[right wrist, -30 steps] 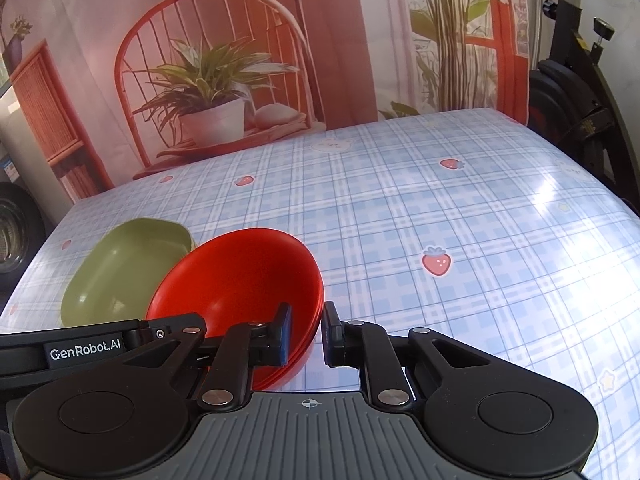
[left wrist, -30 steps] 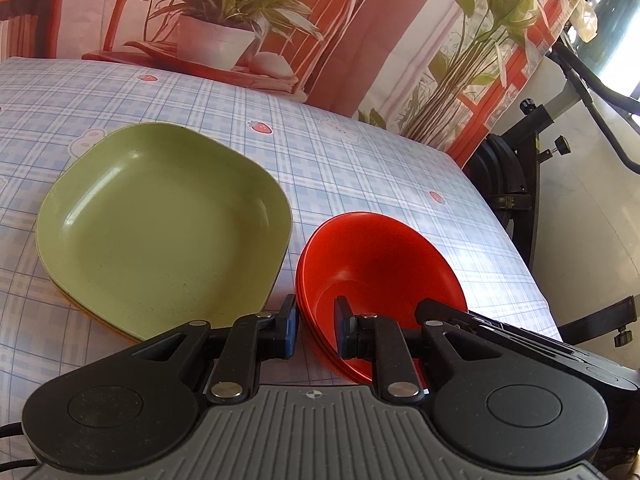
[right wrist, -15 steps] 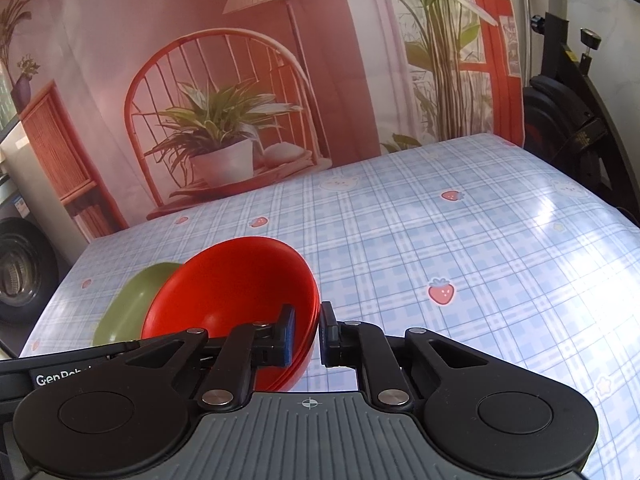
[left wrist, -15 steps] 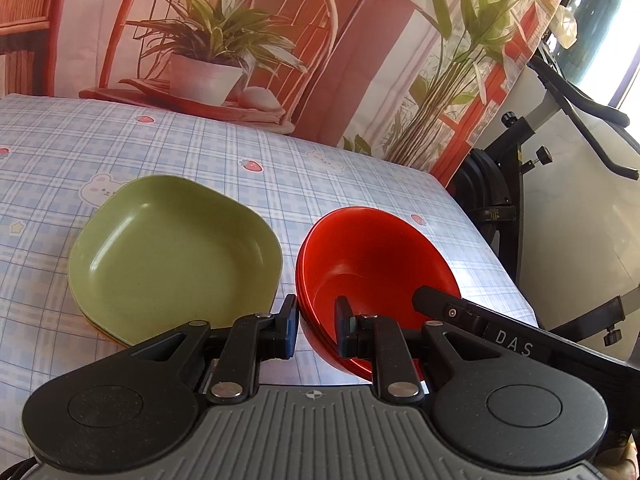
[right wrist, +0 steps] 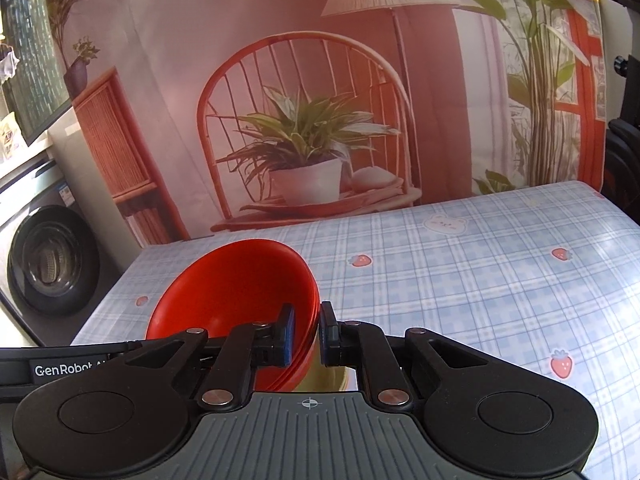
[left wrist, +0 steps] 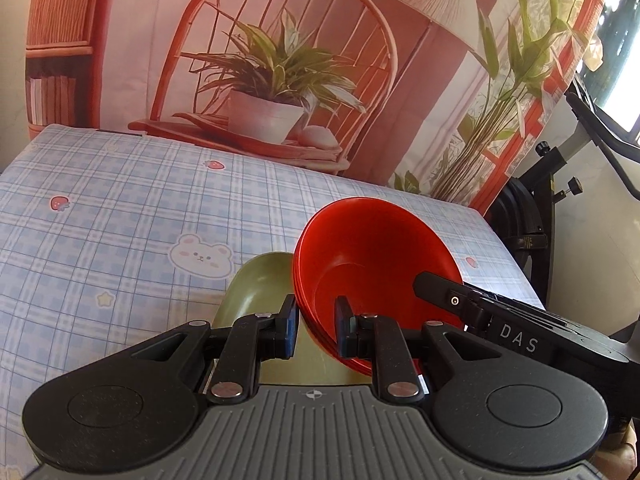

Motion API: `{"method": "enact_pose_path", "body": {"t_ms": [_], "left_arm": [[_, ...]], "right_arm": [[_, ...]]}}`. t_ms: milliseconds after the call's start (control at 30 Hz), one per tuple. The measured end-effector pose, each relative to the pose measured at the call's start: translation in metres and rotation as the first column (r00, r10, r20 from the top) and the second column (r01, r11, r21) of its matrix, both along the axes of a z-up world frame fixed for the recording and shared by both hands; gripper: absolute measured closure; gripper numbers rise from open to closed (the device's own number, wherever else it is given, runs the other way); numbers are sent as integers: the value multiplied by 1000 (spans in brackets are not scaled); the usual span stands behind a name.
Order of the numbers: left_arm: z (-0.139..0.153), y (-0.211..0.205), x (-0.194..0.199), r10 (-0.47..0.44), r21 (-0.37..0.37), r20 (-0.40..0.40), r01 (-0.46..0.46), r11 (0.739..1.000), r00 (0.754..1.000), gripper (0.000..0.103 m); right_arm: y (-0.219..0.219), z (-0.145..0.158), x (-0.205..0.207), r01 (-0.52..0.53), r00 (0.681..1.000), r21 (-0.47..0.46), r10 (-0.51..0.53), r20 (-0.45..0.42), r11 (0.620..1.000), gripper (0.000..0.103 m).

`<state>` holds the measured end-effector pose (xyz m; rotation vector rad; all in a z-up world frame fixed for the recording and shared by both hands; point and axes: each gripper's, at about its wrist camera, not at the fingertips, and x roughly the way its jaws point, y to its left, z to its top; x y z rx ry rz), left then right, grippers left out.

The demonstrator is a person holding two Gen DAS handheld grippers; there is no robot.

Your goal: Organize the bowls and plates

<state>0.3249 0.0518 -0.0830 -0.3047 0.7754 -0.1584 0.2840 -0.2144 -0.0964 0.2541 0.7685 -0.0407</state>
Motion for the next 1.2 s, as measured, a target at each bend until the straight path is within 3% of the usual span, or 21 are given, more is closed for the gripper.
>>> {"method": "enact_pose_path", "body": {"t_ms": [433, 1067, 1200], "left_arm": [[-24, 21, 4, 26, -26, -60, -28, 999, 998, 83], [-35, 14, 3, 7, 6, -86, -7, 1000, 996, 83], [-32, 7, 4, -10, 66, -69, 14, 998, 998, 80]], "right_arm": [[17, -41, 13, -27, 995, 18, 28, -97, 999, 92], [13, -53, 8, -11, 990, 30, 15, -140, 999, 92], [13, -52, 6, -11, 990, 25, 15, -138, 1000, 91]]}}
